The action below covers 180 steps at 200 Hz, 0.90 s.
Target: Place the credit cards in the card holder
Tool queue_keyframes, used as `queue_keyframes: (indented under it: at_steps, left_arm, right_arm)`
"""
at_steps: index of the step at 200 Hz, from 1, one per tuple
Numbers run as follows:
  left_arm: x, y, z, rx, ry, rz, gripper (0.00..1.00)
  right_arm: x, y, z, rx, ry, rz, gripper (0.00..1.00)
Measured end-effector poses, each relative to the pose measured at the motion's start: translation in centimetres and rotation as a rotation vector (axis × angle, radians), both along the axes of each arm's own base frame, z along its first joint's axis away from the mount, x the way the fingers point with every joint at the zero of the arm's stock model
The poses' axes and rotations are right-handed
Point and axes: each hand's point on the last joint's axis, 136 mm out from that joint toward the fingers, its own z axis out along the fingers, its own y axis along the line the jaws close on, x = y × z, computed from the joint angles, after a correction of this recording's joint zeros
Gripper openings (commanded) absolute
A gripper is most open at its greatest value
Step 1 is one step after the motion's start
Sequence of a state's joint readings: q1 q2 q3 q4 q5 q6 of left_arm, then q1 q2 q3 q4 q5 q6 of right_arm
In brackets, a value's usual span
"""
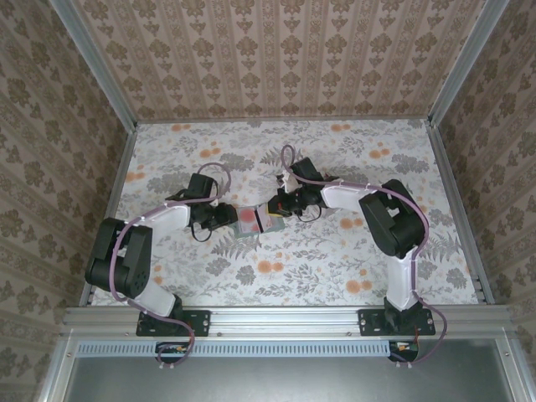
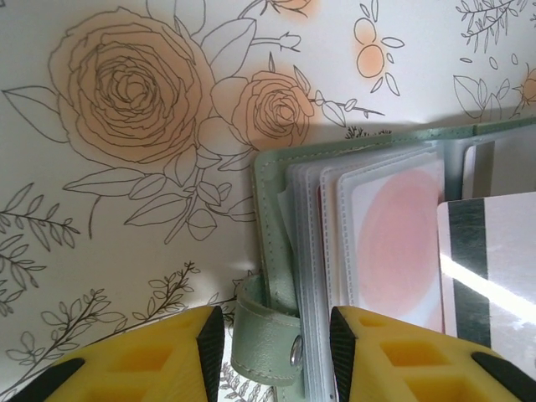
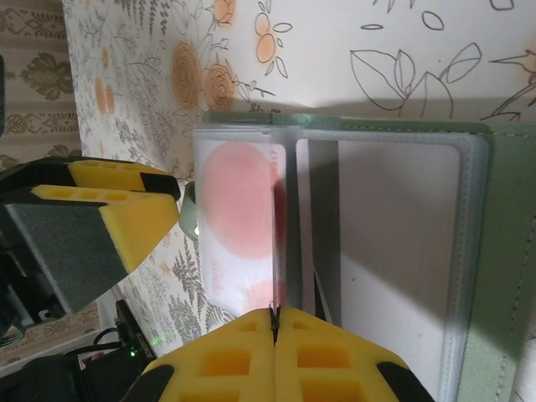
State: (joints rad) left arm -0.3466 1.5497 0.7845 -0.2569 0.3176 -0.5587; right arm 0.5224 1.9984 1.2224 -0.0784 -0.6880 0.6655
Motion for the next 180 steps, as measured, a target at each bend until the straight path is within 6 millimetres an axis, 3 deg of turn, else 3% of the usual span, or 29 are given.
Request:
queue_keyframes:
  at_steps: [180]
  left_arm:
    - [-0.6, -0.5, -1.0, 0.004, 0.028, -0.007, 0.35]
  right_arm:
    - [0.9, 0.5, -0.5, 0.000, -0.001, -0.001, 0.03]
